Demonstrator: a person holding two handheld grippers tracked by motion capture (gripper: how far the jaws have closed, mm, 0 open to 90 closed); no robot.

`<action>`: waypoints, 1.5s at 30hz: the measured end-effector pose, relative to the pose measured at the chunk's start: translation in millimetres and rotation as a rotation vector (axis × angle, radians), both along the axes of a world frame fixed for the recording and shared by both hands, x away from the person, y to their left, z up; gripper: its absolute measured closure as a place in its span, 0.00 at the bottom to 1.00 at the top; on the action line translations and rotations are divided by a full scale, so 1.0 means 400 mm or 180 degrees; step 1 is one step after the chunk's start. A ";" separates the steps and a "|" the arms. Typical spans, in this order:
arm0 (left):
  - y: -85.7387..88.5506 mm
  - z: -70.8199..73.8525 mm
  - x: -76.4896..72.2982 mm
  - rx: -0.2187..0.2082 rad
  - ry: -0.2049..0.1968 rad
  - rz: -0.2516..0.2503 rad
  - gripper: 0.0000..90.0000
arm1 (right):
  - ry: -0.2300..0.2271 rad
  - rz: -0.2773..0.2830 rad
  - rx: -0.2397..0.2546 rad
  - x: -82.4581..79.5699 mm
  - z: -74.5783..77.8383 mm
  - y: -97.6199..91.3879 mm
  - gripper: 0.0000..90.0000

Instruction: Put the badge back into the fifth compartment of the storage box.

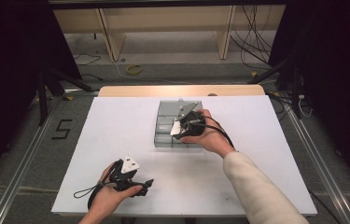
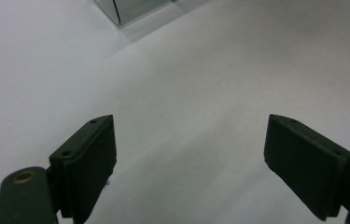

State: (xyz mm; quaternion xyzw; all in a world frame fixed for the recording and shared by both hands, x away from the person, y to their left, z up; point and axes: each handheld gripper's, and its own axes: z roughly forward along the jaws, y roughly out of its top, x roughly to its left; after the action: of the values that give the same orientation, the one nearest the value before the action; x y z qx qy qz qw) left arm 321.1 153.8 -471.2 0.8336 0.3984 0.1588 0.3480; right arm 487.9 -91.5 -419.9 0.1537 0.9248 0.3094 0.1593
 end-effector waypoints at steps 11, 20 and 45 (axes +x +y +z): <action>0.000 0.000 0.000 0.0001 0.0002 0.0001 0.18 | 0.0019 -0.0062 -0.0026 0.014 -0.011 0.003 0.37; 0.000 0.000 0.000 0.0004 0.0006 0.0001 0.18 | 0.0037 -0.0097 -0.0077 0.023 -0.024 0.008 0.37; 0.000 -0.001 0.001 0.0007 0.0006 -0.0005 0.18 | 0.0206 -0.0134 -0.0190 0.032 -0.045 0.011 0.38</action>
State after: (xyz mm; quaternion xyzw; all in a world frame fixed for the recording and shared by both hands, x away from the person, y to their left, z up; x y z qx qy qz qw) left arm 321.5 153.7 -471.4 0.8345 0.3979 0.1582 0.3469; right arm 500.9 -87.0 -438.1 0.1782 0.9349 0.2731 0.1402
